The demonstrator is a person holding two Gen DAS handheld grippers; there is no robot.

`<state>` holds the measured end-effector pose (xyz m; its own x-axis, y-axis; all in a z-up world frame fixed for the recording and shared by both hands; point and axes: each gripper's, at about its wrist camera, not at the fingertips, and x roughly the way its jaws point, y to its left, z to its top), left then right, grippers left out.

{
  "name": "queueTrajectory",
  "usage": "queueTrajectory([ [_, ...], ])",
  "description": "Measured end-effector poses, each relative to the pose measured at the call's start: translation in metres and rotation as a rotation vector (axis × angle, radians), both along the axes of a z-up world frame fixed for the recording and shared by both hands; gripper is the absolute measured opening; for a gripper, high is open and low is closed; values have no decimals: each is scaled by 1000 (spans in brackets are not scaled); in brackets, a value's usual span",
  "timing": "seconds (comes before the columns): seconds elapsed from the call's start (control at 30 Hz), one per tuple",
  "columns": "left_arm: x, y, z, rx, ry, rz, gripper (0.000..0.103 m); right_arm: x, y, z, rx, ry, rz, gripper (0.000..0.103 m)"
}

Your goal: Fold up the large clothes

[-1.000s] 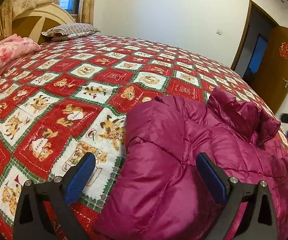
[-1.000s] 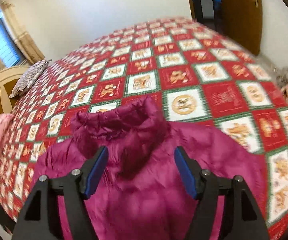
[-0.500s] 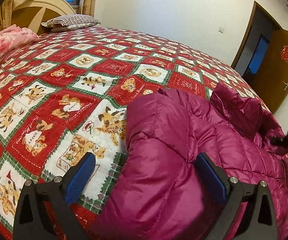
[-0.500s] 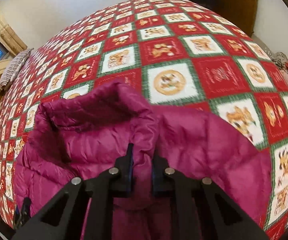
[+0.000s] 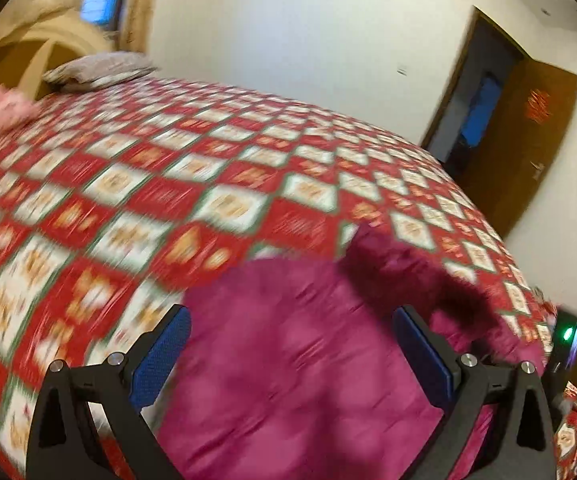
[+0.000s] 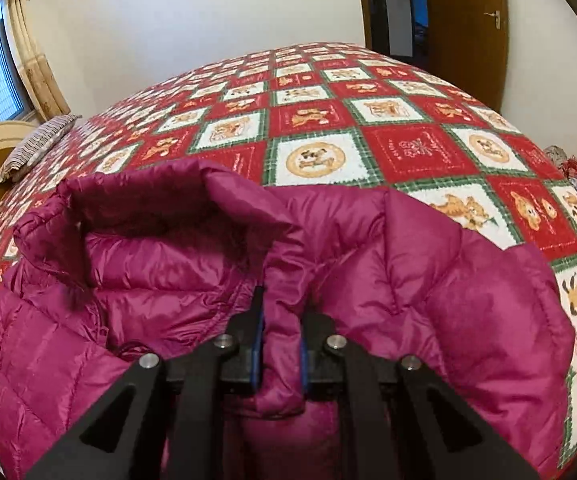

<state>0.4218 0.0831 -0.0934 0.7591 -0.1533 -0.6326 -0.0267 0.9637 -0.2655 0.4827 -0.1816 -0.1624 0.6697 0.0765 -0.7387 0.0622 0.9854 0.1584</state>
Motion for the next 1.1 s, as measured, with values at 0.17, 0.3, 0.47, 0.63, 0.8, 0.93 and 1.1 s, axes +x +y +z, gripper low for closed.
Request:
queueTrajectory([
  [0.17, 60, -54, -10, 26, 155, -50, 101, 0, -1, 0, 11, -13, -2, 13],
  [0.3, 85, -79, -31, 86, 242, -38, 101, -2, -5, 0, 48, -22, -1, 13],
  [0.47, 71, -75, -62, 186, 302, -46, 16, -2, -10, -2, 94, -28, 2, 13],
  [0.63, 25, -47, -70, 107, 238, -22, 14, -2, -16, -4, 136, -32, 4, 13],
  [0.8, 14, -39, -94, 28, 170, 19, 17, -2, -13, -3, 121, -26, 6, 14],
  [0.93, 16, -36, -95, -1, 155, 39, 17, -5, -14, 3, 124, -4, 15, 23],
  [1.1, 15, -38, -94, 0, 145, 42, 17, -34, -26, 57, 46, -160, -92, 30],
])
